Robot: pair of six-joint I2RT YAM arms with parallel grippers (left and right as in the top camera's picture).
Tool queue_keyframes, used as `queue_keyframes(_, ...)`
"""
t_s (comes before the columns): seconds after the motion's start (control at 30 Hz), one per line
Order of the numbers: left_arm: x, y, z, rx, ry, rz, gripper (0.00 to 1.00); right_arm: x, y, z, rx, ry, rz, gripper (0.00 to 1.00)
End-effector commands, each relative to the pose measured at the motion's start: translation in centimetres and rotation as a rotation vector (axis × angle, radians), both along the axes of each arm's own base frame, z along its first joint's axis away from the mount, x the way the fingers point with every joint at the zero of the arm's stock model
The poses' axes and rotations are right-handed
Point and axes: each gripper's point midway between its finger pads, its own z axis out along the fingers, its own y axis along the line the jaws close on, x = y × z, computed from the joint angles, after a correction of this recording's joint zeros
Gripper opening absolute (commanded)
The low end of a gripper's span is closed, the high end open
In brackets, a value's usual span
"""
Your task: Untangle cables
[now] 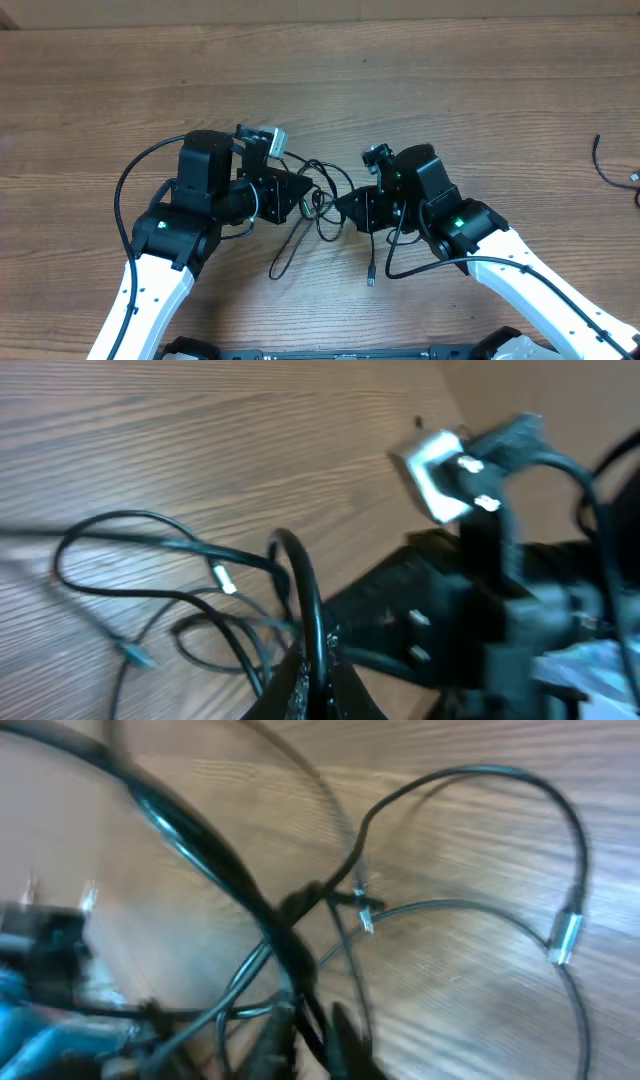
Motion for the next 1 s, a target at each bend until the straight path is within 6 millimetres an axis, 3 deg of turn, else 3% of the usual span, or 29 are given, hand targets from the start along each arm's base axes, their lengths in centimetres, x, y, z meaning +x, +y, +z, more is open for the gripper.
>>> queue_keyframes(0.0,-0.8,-1.3,2.4,-0.096,-0.028,-0.080,0.04,1.7,-1.9,-2.2,-0.097,0.051,-0.183,0.04)
queue_keyframes(0.07,-0.6,-1.4,2.9,-0.109,-0.043,-0.080,0.04,1.5,-2.9,-4.2,-0.167,0.110,-0.220,0.04)
queue_keyframes(0.23,0.0,-1.8,4.7,-0.178,-0.069,-0.070,0.04,0.9,-7.9,-9.3,-0.402,0.268,-0.487,0.04)
queue_keyframes(0.33,-0.1,-2.2,5.5,-0.204,-0.102,-0.101,0.04,0.6,-7.8,-9.9,-0.411,0.288,-0.471,0.04)
queue_keyframes(0.47,1.2,-0.9,3.8,-0.126,-0.066,0.017,0.04,0.6,-7.2,-8.8,-0.368,0.277,-0.455,0.08)
queue_keyframes(0.6,2.6,2.2,0.6,-0.104,0.192,0.369,0.04,-0.4,-5.8,-5.6,-0.262,0.242,-0.358,0.18)
queue_keyframes(0.63,2.6,2.5,0.2,-0.124,0.247,0.428,0.04,-0.7,-5.2,-4.7,-0.223,0.239,-0.333,0.26)
queue_keyframes(0.67,2.7,2.6,0.1,-0.164,0.314,0.485,0.04,-1.3,-4.3,-3.4,-0.159,0.241,-0.293,0.52)
queue_keyframes(0.7,2.6,2.6,0.1,-0.204,0.368,0.527,0.04,-1.7,-3.6,-2.4,-0.109,0.249,-0.263,0.61)
queue_keyframes(0.8,2.6,2.6,0.1,-0.312,0.518,0.645,0.04,-3.2,-1.1,-0.3,0.029,0.288,-0.144,0.68)
queue_keyframes(0.97,2.2,2.8,-0.5,-0.391,0.680,0.761,0.04,-3.3,-0.7,-1.3,0.094,0.536,-0.346,0.73)
